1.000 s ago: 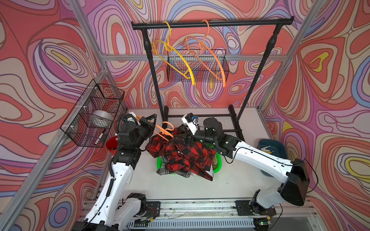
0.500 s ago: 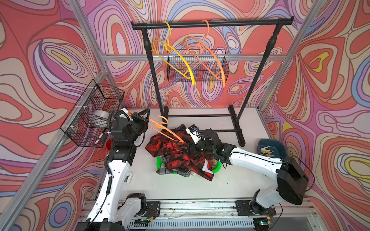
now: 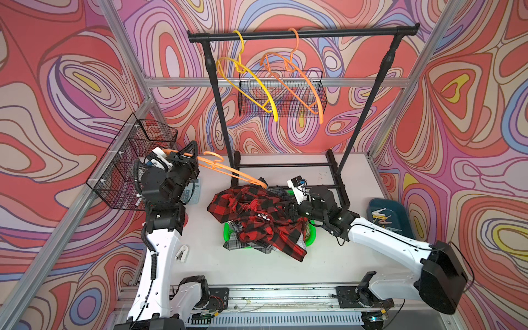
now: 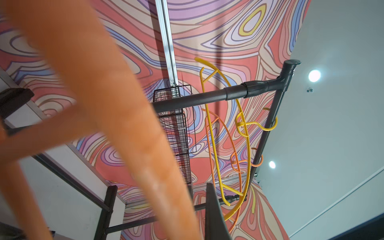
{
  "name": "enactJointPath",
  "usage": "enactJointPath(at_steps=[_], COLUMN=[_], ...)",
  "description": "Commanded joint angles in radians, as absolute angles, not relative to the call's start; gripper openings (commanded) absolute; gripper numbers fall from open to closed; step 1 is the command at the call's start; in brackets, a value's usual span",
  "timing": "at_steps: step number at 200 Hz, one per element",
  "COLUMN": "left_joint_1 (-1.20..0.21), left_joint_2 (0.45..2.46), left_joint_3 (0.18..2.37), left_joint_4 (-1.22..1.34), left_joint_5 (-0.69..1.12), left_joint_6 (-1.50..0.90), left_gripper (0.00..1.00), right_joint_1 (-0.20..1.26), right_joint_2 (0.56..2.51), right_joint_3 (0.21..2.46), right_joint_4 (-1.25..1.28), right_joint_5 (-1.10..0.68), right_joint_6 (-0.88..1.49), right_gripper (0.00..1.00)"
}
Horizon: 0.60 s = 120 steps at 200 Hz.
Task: Remove the clothespins securing long-sleeve shirts to the hanger
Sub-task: Remove the long-sleeve shirt from the hanger, then place the hanger on the clothesline.
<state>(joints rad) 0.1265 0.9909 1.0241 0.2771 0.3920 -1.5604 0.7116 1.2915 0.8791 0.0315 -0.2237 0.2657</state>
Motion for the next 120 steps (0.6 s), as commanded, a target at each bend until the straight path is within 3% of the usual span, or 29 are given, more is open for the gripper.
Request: enactJointPath(at_steps=[1,31,120], left_joint_1=[0.135,0.138,0.138], left_joint_2=[0.985,0.976,0.983], left_joint_3=[0.973,0.943,0.905], left_joint_4=[0.405,0.402,0.445], left_joint_5=[0.403,0.403,0.412], left_joint_6=[-1.698,-1.736,-1.818], left_gripper=[0.00,0.00,0.00], right_joint_1=[0.707,0.707,0.707], right_joint_2=[1.232,1.228,1.414], right_joint_3=[0.964,1.084,1.234], right_joint_4=[-0.023,-0.091,0.083], right_joint_5=[-0.309,-0.392,-0.482], right_joint_6=[0.173,0.099,0.060], right_gripper=[0.72,0.73,0.73])
